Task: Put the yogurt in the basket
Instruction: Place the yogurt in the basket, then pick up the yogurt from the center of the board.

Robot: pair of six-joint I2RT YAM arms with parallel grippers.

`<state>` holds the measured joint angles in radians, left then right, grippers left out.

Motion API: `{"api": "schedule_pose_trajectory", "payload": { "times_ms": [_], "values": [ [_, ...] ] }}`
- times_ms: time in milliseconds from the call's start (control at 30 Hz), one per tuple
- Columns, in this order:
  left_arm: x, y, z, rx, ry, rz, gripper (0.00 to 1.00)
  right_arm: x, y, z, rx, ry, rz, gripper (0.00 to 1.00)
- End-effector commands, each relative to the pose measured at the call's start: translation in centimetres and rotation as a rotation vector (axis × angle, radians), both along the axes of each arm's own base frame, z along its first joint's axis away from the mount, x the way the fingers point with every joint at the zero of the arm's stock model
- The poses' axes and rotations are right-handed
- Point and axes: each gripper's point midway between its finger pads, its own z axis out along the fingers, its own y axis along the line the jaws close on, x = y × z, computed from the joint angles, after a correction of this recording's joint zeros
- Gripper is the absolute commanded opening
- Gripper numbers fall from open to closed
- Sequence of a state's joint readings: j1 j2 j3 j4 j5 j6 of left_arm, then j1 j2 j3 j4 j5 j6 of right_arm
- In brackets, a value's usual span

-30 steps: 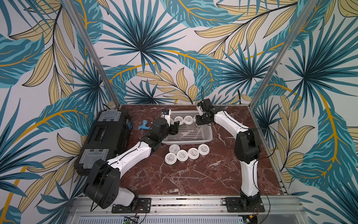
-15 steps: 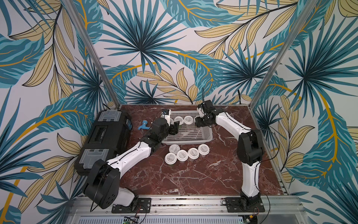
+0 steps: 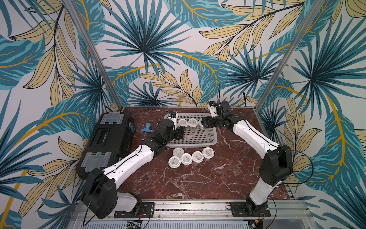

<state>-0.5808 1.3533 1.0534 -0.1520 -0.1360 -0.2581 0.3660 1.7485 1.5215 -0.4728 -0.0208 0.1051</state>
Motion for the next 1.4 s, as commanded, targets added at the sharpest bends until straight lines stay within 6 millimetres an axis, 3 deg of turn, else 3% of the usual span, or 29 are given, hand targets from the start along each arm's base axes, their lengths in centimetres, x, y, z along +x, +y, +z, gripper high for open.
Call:
{"api": "schedule_pose_trajectory", "payload": {
  "times_ms": [0, 300, 533, 667, 933, 1000, 1267, 1367],
  "values": [
    [-3.1, 1.6, 1.9, 0.061, 0.058, 0.015, 0.75, -0.1, -1.0, 1.4, 0.000, -0.060, -0.038, 0.98],
    [-10.5, 5.2, 1.3, 0.133, 0.237, 0.041, 0.81, -0.5, -1.1, 1.9, 0.043, -0.070, -0.044, 1.00],
    [-13.5, 6.7, -0.7, 0.130, 0.288, 0.055, 0.84, -0.5, -1.1, 1.7, 0.069, -0.082, -0.048, 0.99],
    [-14.6, 7.0, -2.1, 0.148, 0.334, 0.053, 0.84, -0.5, -1.4, 1.8, 0.071, -0.086, -0.055, 0.99],
    [-15.7, 5.4, -3.7, 0.189, 0.402, -0.009, 0.90, -0.4, -1.2, 1.6, 0.087, -0.083, -0.045, 0.99],
    [-15.7, 5.1, -4.3, 0.203, 0.420, -0.013, 0.95, -0.5, -1.2, 1.7, 0.093, -0.080, -0.042, 0.99],
    [-15.1, 3.8, -7.0, 0.262, 0.498, -0.028, 0.97, -0.5, -1.0, 1.6, 0.113, -0.078, -0.034, 0.99],
    [-14.7, 3.2, -7.8, 0.275, 0.518, -0.036, 0.93, -0.6, -1.0, 1.8, 0.115, -0.086, -0.035, 0.99]
  ]
}}
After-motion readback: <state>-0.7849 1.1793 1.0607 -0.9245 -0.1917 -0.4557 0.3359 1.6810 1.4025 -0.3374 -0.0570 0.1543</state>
